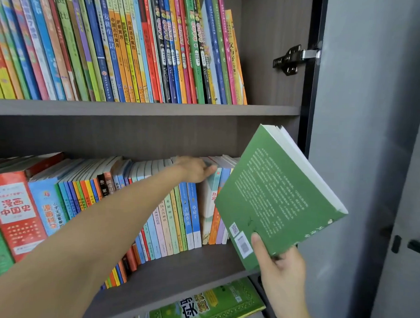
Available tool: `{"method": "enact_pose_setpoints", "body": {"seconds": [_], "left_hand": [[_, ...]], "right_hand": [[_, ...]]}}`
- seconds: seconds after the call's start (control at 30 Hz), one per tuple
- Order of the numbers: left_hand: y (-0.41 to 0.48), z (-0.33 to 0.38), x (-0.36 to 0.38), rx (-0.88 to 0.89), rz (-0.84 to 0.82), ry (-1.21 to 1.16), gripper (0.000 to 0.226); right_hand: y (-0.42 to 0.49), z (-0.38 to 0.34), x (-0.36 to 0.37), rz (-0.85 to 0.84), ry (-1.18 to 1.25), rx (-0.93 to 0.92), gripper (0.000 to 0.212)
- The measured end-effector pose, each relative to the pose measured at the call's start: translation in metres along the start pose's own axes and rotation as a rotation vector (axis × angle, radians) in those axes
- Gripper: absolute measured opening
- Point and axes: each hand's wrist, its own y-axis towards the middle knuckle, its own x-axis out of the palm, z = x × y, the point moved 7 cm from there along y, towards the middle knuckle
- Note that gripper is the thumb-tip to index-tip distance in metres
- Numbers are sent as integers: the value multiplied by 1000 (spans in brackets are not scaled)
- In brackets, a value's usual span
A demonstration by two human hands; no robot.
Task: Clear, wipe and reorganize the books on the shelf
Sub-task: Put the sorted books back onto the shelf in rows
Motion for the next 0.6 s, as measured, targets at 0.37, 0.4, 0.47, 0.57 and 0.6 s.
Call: {"method": "enact_pose_setpoints", "body": {"seconds": [0.37,0.4,0.47,0.57,0.6], "left_hand": [[-17,-4,-1,-48,-253,-653,91],[-21,-2,-4,-51,-263,-659,92],[-23,-2,-6,-56,-264,-676,93],[-19,-12,-4,-136,-159,-808,91],[-18,-19,-4,-187,-82,-882,90]], "right_hand": [[5,33,57,15,42,39,9],[6,36,59,17,42,49,6],[8,44,65,14,10,64,6],[11,56,78,-27,-95,55,23],[11,58,85,-57,-146,29,23]]}}
